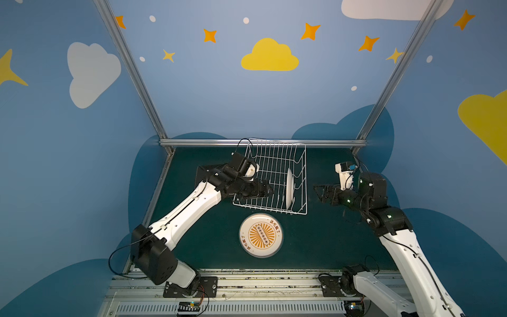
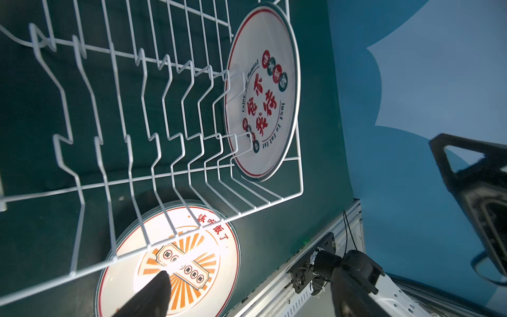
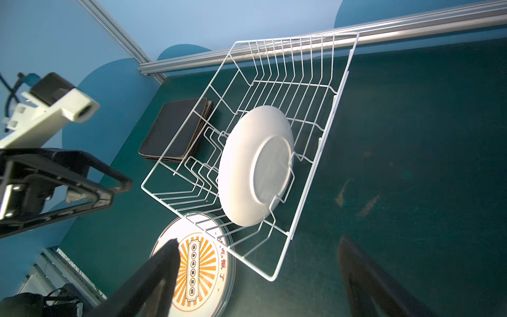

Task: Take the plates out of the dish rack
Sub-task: 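Raise the left gripper and reach it to a white plate in the rack, then close the left gripper on the white plate's rim in the rack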

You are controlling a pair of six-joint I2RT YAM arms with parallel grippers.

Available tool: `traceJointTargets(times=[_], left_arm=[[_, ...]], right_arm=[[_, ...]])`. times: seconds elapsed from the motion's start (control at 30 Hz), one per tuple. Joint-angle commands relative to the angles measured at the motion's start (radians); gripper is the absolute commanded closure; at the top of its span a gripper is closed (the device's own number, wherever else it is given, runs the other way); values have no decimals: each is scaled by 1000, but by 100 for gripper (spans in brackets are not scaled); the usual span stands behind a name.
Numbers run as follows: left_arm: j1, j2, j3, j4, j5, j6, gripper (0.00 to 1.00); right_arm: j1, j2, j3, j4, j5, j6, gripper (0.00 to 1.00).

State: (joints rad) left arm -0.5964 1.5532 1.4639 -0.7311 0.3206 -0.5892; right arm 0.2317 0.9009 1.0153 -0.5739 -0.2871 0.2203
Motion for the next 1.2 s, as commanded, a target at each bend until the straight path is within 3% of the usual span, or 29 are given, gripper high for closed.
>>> traceJointTargets(times=[0.0,0.27,0.63,0.87,1.17], left_arm=[[-15,82,73,39,-43,4,14],[-64,326,331,36,-41,29,22],[-101,579,606,-124,-60,76,48],[-113,622,659,-161,-123,69,60],[-123,656,660,-120,-116,-10,74]], right_arm=[[-13,-8,-4,-48,29,-7,10],[-62,-31,-1,-76,37,-22,10],[-134,-28,-2,-85,-3,-18,10],[-162,-28,-14,-77,-30,-16,10],[-178,-17,-26,-56,-56,9,10]])
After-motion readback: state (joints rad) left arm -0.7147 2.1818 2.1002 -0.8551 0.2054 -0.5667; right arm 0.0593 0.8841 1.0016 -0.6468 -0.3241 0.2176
